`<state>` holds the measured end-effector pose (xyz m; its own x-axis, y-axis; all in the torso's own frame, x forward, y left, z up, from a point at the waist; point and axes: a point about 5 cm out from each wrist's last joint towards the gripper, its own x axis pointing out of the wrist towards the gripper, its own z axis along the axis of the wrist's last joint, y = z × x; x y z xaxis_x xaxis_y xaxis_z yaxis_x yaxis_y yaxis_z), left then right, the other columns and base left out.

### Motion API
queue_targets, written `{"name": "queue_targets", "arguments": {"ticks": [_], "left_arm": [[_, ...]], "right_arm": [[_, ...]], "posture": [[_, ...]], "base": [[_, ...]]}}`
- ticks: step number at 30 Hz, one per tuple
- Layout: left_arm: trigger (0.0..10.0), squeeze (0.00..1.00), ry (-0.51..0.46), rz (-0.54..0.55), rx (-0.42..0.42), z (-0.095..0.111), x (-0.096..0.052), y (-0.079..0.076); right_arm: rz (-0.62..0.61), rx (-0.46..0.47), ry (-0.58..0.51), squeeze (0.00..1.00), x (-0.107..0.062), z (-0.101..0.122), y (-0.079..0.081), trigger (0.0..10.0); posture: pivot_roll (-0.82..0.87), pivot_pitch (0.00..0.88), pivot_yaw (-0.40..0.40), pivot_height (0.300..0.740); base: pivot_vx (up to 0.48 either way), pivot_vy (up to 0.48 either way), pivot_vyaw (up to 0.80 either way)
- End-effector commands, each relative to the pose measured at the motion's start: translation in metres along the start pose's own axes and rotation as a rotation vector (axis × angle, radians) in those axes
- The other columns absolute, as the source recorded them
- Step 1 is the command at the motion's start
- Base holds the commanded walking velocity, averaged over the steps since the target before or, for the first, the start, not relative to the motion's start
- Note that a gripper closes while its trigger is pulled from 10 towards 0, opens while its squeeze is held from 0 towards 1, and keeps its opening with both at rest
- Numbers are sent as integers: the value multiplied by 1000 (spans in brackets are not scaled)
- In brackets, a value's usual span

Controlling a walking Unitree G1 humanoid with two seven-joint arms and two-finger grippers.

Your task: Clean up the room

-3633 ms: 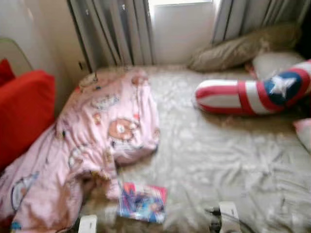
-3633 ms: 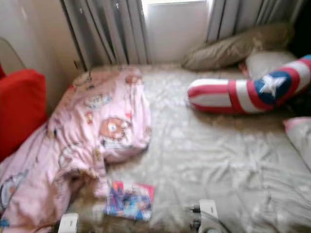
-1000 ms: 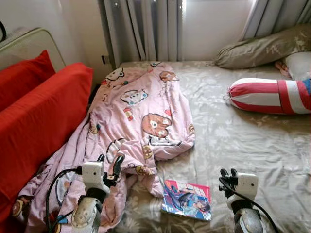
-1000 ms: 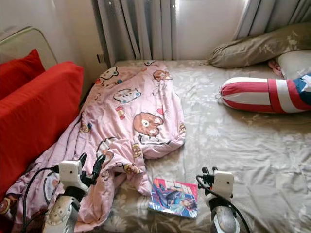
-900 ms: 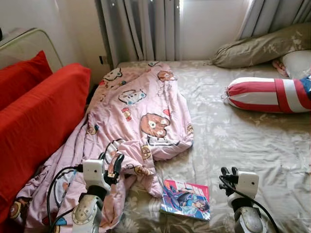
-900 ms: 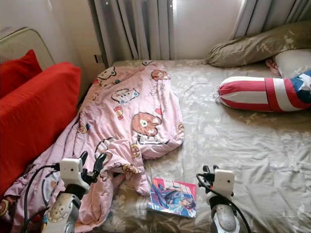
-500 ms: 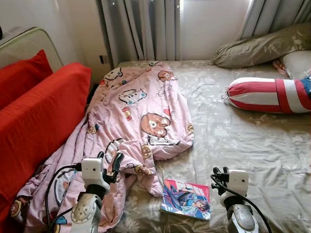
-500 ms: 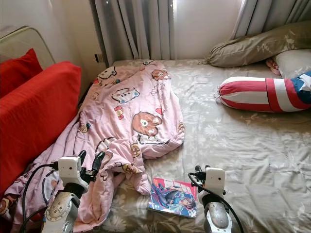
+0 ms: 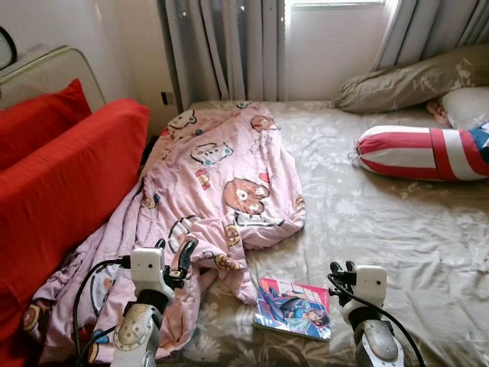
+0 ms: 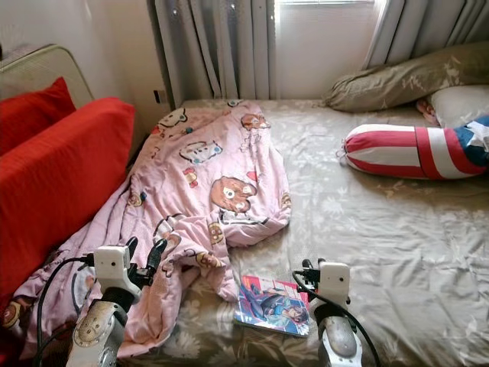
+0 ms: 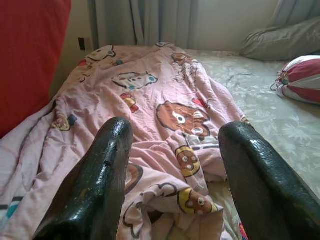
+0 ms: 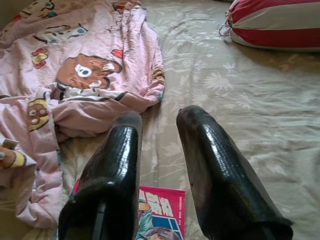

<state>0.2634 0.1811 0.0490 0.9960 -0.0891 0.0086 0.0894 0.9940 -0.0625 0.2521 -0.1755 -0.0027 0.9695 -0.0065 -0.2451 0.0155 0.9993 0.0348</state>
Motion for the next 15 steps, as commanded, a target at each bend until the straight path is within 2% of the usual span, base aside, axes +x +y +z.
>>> {"name": "queue_targets", "arguments": {"ticks": [1,4,7,10,15], "left_arm": [[10000,0,1,7,-1,1,0,2],[10000,0,3,7,1,1,0,2],[10000,0,6,6,0,1,0,3],[10000,0,7,3,0,1,0,3],[10000,0,9,0,-3,1,0,2]], "right_arm": [[2,3,11,0,3,2,2,10000],[2,7,14,0,3,1,3,10000],[7,6,19,0,4,1,4,10000],[8,30,-5,0,2,2,6,10000],[13,18,9,0,3,1,7,10000]], "posture": [[51,0,21,686],[52,0,20,686],[53,0,20,666],[55,0,19,666],[55,0,19,666]], "base": [[0,0,0],[0,0,0],[0,0,0],[0,0,0],[0,0,0]]}}
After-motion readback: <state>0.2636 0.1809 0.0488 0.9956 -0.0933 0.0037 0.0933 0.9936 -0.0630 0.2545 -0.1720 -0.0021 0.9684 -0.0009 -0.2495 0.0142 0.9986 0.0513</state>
